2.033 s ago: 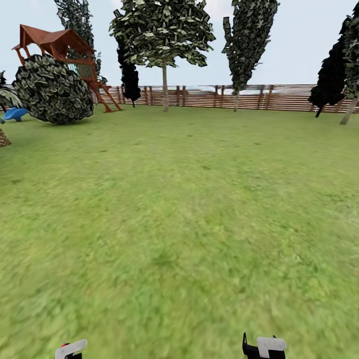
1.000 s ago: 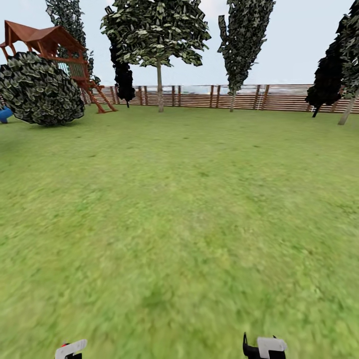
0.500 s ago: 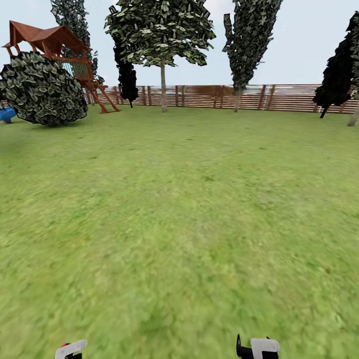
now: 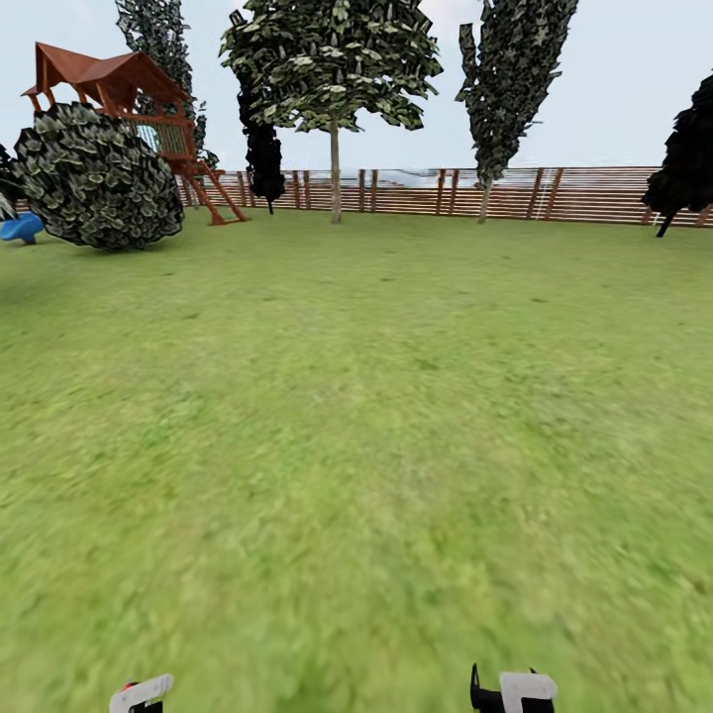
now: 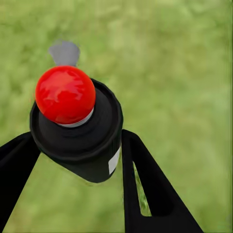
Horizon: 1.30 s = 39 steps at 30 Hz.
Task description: In the garden, pick up the pesticide atomizer on the floor and spray pesticide onto both trees until each tree trunk is fully covered.
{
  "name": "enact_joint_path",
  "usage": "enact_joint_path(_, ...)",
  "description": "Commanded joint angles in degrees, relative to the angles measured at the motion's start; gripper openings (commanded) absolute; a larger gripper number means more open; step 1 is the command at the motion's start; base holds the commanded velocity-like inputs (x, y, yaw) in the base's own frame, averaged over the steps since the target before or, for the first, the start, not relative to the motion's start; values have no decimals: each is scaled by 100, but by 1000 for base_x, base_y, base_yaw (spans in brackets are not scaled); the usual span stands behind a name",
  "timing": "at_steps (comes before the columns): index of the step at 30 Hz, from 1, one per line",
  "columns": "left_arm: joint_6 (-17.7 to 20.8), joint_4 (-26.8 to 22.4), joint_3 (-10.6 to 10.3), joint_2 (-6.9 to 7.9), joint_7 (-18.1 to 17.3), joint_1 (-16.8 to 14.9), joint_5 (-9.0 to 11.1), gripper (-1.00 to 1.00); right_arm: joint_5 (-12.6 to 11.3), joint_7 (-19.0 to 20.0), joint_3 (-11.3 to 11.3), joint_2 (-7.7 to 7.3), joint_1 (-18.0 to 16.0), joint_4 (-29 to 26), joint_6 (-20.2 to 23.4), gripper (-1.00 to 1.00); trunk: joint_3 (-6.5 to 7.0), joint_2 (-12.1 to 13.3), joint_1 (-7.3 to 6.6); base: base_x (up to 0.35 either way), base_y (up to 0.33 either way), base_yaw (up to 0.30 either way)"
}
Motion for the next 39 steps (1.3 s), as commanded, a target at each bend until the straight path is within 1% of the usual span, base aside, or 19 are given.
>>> enact_joint_path(1,-21,8,42,1,16,-5,-60,-100,61,-36,-33,1,-3,4,-6,100,-5,-2,3,338,0,0)
enact_joint_path(39,-29,9,42,2,12,-5,-60,-100,58,-44,-34,2,44,4,-6,100,-5,-2,3,338,0,0)
